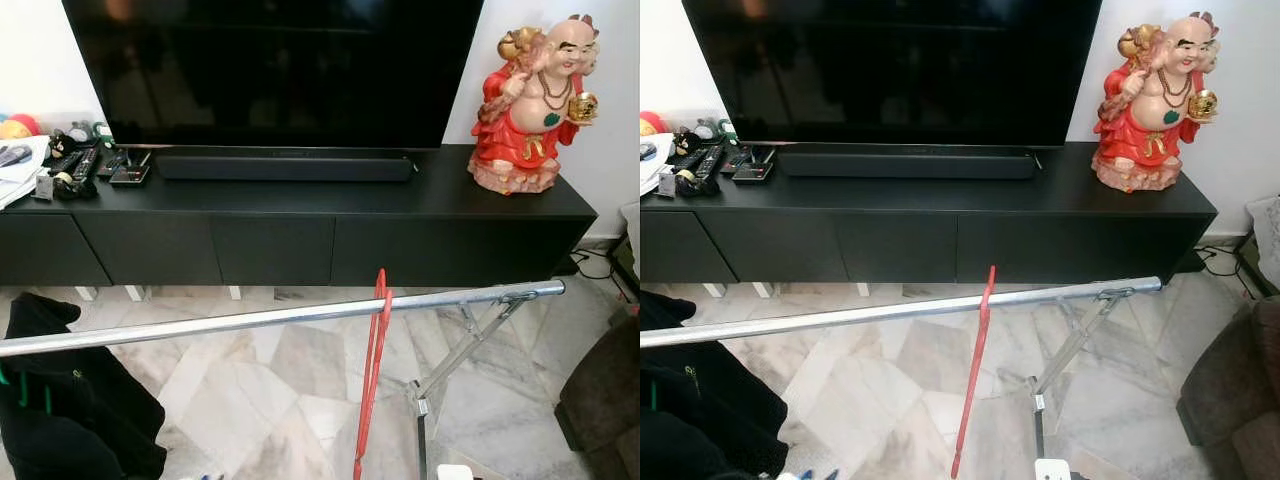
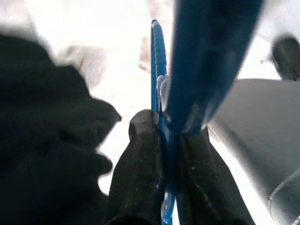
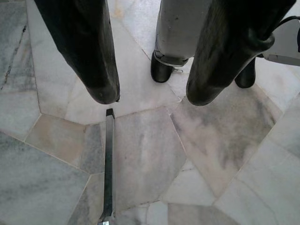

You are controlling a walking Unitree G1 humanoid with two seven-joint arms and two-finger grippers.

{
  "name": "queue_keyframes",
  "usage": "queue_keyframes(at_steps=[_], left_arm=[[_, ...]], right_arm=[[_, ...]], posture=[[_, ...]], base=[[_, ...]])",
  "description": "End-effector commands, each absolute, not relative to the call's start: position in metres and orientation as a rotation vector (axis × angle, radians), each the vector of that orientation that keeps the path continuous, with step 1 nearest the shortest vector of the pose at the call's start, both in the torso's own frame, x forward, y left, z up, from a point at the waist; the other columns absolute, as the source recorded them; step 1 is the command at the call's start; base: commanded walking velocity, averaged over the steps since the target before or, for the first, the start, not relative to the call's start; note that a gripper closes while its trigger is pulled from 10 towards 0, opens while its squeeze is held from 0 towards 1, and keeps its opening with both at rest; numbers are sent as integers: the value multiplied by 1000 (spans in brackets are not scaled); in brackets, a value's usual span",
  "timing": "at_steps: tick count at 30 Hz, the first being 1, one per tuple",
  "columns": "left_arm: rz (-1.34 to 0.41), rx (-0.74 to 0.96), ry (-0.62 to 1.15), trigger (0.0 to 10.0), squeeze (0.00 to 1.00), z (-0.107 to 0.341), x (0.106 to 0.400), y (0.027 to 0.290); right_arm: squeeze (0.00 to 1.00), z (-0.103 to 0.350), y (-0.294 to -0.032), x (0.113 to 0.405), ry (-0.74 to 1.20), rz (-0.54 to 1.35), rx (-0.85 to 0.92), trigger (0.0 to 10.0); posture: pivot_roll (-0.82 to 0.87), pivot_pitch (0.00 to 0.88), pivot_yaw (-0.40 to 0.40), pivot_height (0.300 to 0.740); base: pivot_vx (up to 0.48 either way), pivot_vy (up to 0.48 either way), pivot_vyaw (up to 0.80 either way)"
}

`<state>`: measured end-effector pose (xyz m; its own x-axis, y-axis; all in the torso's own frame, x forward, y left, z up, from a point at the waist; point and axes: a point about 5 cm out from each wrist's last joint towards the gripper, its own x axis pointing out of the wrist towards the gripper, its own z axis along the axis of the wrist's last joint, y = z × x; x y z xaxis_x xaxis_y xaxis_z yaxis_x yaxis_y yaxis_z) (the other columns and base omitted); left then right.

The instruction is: Hang hanger

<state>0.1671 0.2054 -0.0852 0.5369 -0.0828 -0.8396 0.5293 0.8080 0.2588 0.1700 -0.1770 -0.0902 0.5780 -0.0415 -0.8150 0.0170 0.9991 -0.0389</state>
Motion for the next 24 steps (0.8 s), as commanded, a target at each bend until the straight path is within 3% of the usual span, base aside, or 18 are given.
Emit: queue_keyframes(at_steps=[1,6,7,8,10,15,20,24], left_arm=[[-423,573,958,10000,0,-90,157,203],[-230,525,890,10000,0,-87,159,210],[-150,468,735,10000,0,-71,175,218],[-16,390,461,10000,0,-34,207,232],[11,370,384,10000,0,-20,221,236],[-48,396,260,10000,0,2,237,229],[-254,365,226,10000,0,10,219,221],[-322,368,220,10000,0,16,214,221]], right_arm=[[0,-93,-178,164,979,-42,-29,10000],[0,-93,-177,164,977,-40,-29,10000],[0,-93,-177,164,976,-39,-29,10000],[0,-93,-177,165,973,-36,-33,10000],[0,-92,-177,165,972,-35,-35,10000],[0,-92,-179,167,968,-39,-44,10000],[0,-91,-180,167,967,-41,-50,10000],[0,-91,-180,167,968,-36,-55,10000]], posture=[[50,60,-13,740],[46,56,-13,740],[45,56,-13,740],[43,57,-16,740],[43,57,-16,740],[39,63,-20,740],[49,69,-28,740],[55,70,-31,740]], base=[[0,0,0],[0,0,0],[0,0,0],[0,0,0],[0,0,0],[0,0,0],[0,0,0],[0,0,0]])
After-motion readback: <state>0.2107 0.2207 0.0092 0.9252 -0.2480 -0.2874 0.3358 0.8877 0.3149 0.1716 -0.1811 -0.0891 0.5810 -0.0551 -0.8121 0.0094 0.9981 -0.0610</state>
